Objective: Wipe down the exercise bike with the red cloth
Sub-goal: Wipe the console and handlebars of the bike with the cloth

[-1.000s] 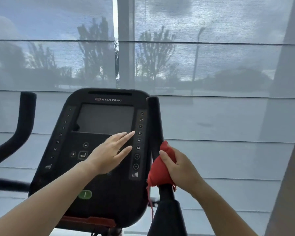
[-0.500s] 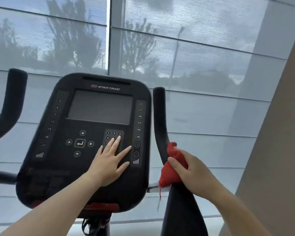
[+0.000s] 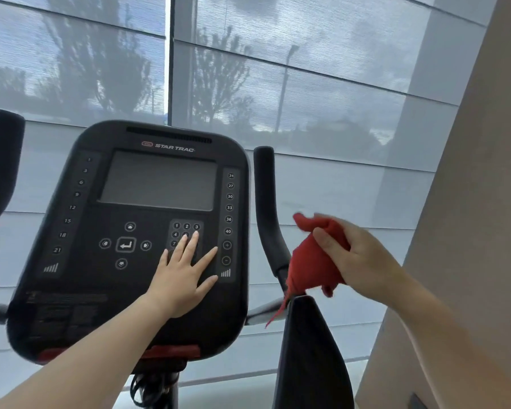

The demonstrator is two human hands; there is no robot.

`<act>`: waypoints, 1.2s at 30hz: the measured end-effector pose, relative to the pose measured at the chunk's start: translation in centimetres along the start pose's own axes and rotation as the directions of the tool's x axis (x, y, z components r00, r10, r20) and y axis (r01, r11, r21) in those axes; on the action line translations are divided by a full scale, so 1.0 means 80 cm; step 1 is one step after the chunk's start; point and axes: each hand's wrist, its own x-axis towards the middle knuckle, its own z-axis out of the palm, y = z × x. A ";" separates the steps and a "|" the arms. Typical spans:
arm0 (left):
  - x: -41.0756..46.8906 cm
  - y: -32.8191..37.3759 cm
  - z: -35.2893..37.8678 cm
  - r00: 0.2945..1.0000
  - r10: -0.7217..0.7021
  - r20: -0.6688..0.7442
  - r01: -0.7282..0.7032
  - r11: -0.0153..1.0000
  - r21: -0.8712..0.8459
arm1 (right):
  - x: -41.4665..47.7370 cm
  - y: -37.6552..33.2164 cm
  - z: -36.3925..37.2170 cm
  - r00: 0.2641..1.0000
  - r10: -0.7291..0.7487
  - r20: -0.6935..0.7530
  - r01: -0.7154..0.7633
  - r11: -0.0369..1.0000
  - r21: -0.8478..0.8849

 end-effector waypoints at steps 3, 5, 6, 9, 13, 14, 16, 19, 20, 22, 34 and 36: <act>0.000 0.000 0.001 1.000 -0.003 0.000 0.003 1.000 -0.003 | 0.005 -0.010 0.001 0.994 -0.094 -0.049 0.085 0.984 -0.155; 0.001 0.000 0.001 1.000 -0.004 -0.005 0.004 1.000 -0.007 | 0.014 -0.002 0.025 0.995 -0.091 -0.045 0.074 0.951 -0.300; 0.001 0.000 0.002 1.000 -0.004 -0.007 0.004 1.000 -0.006 | 0.020 0.007 0.039 0.998 -0.059 -0.035 0.042 0.932 -0.361; 0.000 -0.001 0.003 1.000 -0.003 -0.006 0.003 1.000 -0.010 | 0.032 0.025 0.076 0.998 0.057 0.012 -0.046 0.895 -0.443; 0.001 -0.002 0.003 1.000 0.000 0.004 0.000 1.000 -0.028 | 0.025 0.034 0.069 0.993 0.099 0.056 -0.051 0.824 -0.564; 0.001 -0.001 0.004 1.000 0.002 0.004 -0.002 1.000 -0.029 | 0.021 0.036 0.067 0.993 0.097 0.062 -0.043 0.810 -0.585; 0.002 -0.001 0.006 1.000 0.002 0.000 -0.002 1.000 -0.028 | 0.020 0.036 0.066 0.994 0.091 0.053 -0.041 0.797 -0.602; 0.002 0.000 0.008 1.000 0.001 0.003 -0.001 1.000 -0.014 | 0.035 0.026 0.072 0.999 0.045 0.025 -0.023 0.822 -0.570; 0.002 0.000 0.007 1.000 0.001 0.004 -0.001 1.000 -0.013 | 0.039 0.022 0.075 1.000 0.020 0.009 -0.011 0.830 -0.557; 0.002 -0.001 0.005 1.000 0.002 0.009 -0.002 1.000 -0.010 | 0.039 0.017 0.080 1.000 -0.017 -0.001 0.013 0.826 -0.563; 0.000 0.000 -0.002 0.999 0.002 0.037 -0.001 0.999 -0.037 | 0.049 -0.010 0.069 0.951 -0.308 -0.024 0.228 0.750 -0.621; 0.000 -0.001 -0.004 0.999 0.007 0.044 -0.005 0.999 -0.044 | 0.065 -0.010 0.074 0.961 -0.261 -0.095 0.158 0.794 -0.587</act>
